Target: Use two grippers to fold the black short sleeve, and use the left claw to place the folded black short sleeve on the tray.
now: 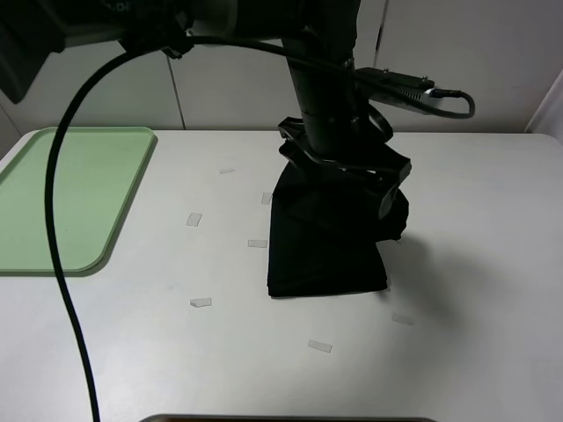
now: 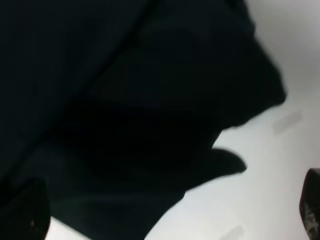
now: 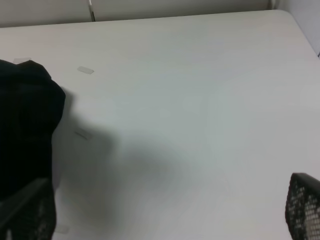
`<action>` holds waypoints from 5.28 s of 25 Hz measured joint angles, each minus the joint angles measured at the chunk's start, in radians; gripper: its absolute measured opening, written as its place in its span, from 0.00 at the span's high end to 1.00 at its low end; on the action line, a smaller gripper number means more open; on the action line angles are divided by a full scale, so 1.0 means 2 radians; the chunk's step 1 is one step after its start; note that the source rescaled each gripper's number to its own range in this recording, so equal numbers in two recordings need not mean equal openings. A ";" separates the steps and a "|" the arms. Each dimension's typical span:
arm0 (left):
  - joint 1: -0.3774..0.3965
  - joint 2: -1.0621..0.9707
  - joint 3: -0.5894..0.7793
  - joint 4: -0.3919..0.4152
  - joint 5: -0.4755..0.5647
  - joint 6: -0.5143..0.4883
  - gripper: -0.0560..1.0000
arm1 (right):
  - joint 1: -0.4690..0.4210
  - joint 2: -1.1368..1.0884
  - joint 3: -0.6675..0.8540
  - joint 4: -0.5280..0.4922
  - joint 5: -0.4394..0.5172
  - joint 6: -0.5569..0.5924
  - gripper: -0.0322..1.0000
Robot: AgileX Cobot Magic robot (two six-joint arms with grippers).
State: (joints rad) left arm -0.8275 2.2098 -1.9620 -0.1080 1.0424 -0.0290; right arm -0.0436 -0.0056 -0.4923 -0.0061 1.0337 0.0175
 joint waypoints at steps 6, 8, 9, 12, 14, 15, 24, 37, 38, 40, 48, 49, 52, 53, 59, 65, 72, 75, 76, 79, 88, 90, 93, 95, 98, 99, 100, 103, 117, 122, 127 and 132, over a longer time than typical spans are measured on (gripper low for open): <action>0.004 -0.023 0.036 0.022 0.006 0.000 0.00 | 0.000 0.000 0.000 0.000 0.000 0.000 0.00; 0.009 -0.033 0.055 0.023 -0.003 -0.001 0.00 | 0.000 0.000 0.000 0.000 0.000 0.000 0.00; 0.014 -0.037 0.066 0.023 -0.008 -0.001 0.00 | 0.000 0.000 0.000 0.000 0.000 0.000 0.00; 0.029 -0.048 0.101 0.024 -0.030 -0.001 0.00 | 0.000 0.000 0.000 0.000 0.000 0.000 0.00; 0.039 -0.051 0.121 0.026 -0.046 0.000 0.00 | 0.000 0.000 0.000 0.000 0.000 0.000 0.00; 0.042 -0.052 0.128 0.026 -0.052 0.001 0.00 | 0.000 0.000 0.000 0.000 0.000 0.000 0.00; 0.049 -0.053 0.202 0.016 -0.168 0.044 0.00 | 0.000 0.000 0.000 0.003 0.000 0.000 0.00; 0.049 -0.032 0.222 -0.060 -0.271 0.136 0.00 | 0.000 0.000 0.000 0.003 0.000 0.000 0.00; 0.047 -0.032 0.222 -0.065 -0.278 0.141 0.00 | 0.000 0.000 0.000 0.003 0.000 0.000 0.00; 0.044 -0.032 0.222 -0.070 -0.296 0.146 0.00 | 0.000 0.000 0.000 0.003 0.000 0.000 0.00; 0.037 -0.032 0.197 -0.072 -0.319 0.148 0.00 | 0.000 0.000 0.000 0.003 0.000 0.000 0.00; 0.037 -0.032 0.193 -0.072 -0.323 0.148 0.00 | 0.000 0.000 0.000 0.003 0.000 0.000 0.00; 0.036 -0.032 0.186 -0.072 -0.336 0.148 0.00 | 0.000 0.000 0.000 0.003 0.000 0.000 0.00; 0.036 -0.032 0.185 -0.072 -0.342 0.148 0.00 | 0.000 0.000 0.000 0.003 0.000 0.000 0.00; 0.027 -0.026 0.185 -0.073 -0.384 0.148 0.00 | 0.000 0.000 0.000 0.003 0.000 0.000 0.00; 0.010 -0.008 0.174 -0.096 -0.431 0.148 0.00 | 0.000 0.000 0.000 0.003 0.000 0.000 0.00; -0.002 -0.002 0.159 -0.099 -0.462 0.148 0.00 | 0.000 0.000 0.000 0.003 0.000 0.000 0.00; -0.007 0.002 0.159 -0.099 -0.477 0.144 0.00 | 0.000 0.000 0.000 0.003 0.000 0.000 0.00; -0.009 0.006 0.159 -0.099 -0.483 0.141 0.00 | 0.000 0.000 0.000 0.003 0.000 0.000 0.00; -0.017 0.021 0.158 -0.099 -0.500 0.128 0.00 | 0.000 0.000 0.000 0.003 0.000 0.000 0.00; -0.036 0.066 0.156 -0.099 -0.528 0.108 0.00 | 0.000 0.000 0.000 0.003 0.000 0.000 0.00; -0.039 0.074 0.155 -0.099 -0.539 0.106 0.00 | 0.000 0.000 0.000 0.003 0.000 0.000 0.00; -0.042 0.082 0.153 -0.098 -0.552 0.103 0.00 | 0.000 0.000 0.000 0.003 0.000 0.000 0.00; -0.043 0.084 0.153 -0.098 -0.555 0.103 0.00 | 0.000 0.000 0.000 0.003 0.000 0.000 0.00; -0.045 0.088 0.153 -0.097 -0.565 0.098 0.00 | 0.000 0.000 0.000 0.003 0.000 0.000 0.00; -0.045 0.088 0.153 -0.097 -0.565 0.095 0.00 | 0.000 0.000 0.000 0.003 0.000 0.000 0.00; -0.045 0.088 0.153 -0.097 -0.566 0.093 0.00 | 0.000 0.000 0.000 0.003 0.000 0.000 0.00; -0.045 0.073 0.153 -0.098 -0.556 0.088 0.00 | 0.000 0.000 0.000 0.003 0.000 0.000 0.00; -0.015 -0.034 0.153 -0.099 -0.404 0.086 0.00 | 0.000 0.000 0.000 0.003 0.000 0.000 0.00; 0.021 -0.066 0.153 -0.099 -0.297 0.058 0.00 | 0.000 0.000 0.000 0.003 0.000 0.000 0.00; 0.063 -0.078 0.153 -0.097 -0.208 0.037 0.00 | 0.000 0.000 0.000 0.003 0.000 0.000 0.00; 0.089 -0.078 0.166 -0.090 -0.168 0.023 0.00 | 0.000 0.000 0.000 0.003 0.000 0.000 0.00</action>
State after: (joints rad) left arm -0.6491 2.0530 -1.6295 -0.2873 0.7068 0.0162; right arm -0.0436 -0.0056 -0.4923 0.0000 1.0337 0.0175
